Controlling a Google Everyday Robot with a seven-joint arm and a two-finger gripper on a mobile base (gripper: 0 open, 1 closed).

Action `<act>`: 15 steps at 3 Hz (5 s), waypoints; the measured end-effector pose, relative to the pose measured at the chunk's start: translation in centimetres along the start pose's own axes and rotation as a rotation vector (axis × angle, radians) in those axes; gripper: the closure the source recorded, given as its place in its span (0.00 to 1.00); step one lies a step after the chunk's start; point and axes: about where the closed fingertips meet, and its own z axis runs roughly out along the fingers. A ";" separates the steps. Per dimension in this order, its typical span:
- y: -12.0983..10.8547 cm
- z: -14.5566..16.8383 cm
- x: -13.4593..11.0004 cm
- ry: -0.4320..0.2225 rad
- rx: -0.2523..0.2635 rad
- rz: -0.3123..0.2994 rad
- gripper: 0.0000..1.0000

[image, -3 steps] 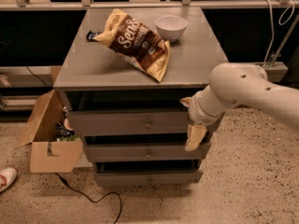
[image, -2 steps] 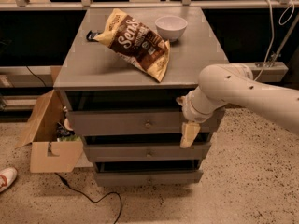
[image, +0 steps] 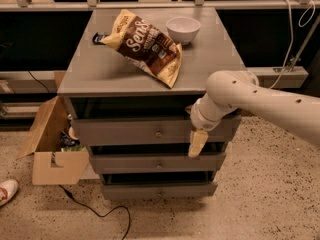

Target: Open top drawer

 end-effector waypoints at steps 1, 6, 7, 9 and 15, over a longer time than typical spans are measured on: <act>0.5 1.0 -0.4 -0.010 -0.019 -0.022 0.04; 3.5 -1.4 -1.9 -0.030 -0.038 -0.085 0.85; 3.5 -1.4 -1.9 -0.030 -0.038 -0.085 0.62; 3.3 -1.7 -2.0 -0.036 -0.043 -0.089 0.08; 5.6 -1.2 -1.6 -0.041 -0.144 -0.151 0.73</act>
Offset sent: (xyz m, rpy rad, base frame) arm -0.0421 0.0136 0.0027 -0.0156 -0.0166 0.0990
